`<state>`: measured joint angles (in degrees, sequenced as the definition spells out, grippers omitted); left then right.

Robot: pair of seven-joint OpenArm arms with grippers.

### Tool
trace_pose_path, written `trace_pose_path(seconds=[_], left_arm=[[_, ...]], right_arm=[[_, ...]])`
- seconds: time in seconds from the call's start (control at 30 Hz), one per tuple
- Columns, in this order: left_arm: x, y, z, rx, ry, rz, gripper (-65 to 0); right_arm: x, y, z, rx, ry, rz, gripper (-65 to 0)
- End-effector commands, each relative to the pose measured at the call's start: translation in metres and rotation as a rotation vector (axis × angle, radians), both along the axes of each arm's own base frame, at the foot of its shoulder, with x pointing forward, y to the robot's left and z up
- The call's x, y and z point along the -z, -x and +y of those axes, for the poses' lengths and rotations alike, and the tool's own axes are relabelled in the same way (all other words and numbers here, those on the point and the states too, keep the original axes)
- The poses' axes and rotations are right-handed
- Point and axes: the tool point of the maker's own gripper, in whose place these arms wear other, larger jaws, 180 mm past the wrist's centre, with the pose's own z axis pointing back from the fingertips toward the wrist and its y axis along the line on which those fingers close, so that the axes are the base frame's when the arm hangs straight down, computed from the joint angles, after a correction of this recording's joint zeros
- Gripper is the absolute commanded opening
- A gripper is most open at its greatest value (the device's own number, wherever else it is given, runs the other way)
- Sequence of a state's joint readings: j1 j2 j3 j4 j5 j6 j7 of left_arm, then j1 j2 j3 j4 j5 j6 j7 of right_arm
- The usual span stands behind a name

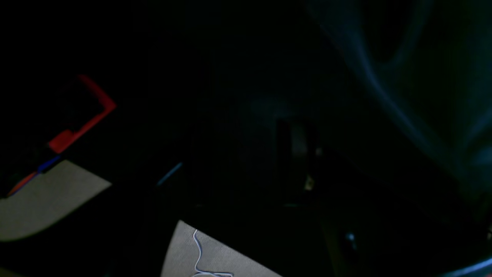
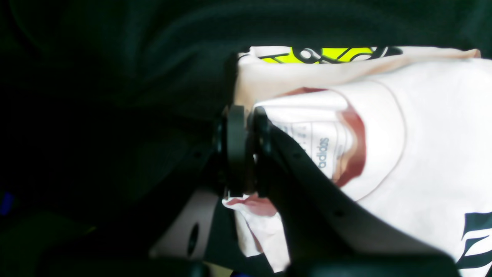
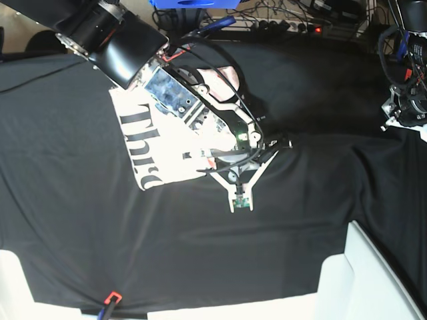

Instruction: Fold the T-shirt properly

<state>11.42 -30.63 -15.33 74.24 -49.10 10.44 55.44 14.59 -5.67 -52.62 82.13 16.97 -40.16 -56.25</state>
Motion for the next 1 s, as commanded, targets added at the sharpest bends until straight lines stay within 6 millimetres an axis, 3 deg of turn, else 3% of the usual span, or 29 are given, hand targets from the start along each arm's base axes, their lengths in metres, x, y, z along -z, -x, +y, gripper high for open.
trace_pose_path(seconds=[0.0, 0.37, 0.57, 0.7, 0.83, 0.97], left_arm=[[-0.013, -0.009, 0.01, 0.006, -0.033, -0.029, -38.6], [-0.014, -0.011, 0.011, 0.004, -0.033, -0.033, -38.6], [-0.014, -0.011, 0.011, 0.004, -0.033, -0.033, -38.6], [-0.014, -0.011, 0.011, 0.004, -0.033, -0.033, -38.6], [-0.014, -0.011, 0.011, 0.004, -0.033, -0.033, -38.6], [-0.014, -0.011, 0.011, 0.004, -0.033, -0.033, -38.6]], right_arm=[[-0.016, -0.009, 0.013, -0.023, -0.022, -0.054, -65.0], [-0.014, -0.013, 0.015, -0.039, -0.003, -0.097, -63.7], [-0.017, -0.015, 0.016, -0.038, -0.01, -0.111, -57.2], [-0.022, -0.019, 0.019, -0.036, -0.023, -0.16, -48.0], [-0.029, -0.003, 0.046, -0.175, -0.002, -0.242, -36.7], [-0.038, -0.003, 0.057, -0.242, 0.016, -0.298, -34.4]])
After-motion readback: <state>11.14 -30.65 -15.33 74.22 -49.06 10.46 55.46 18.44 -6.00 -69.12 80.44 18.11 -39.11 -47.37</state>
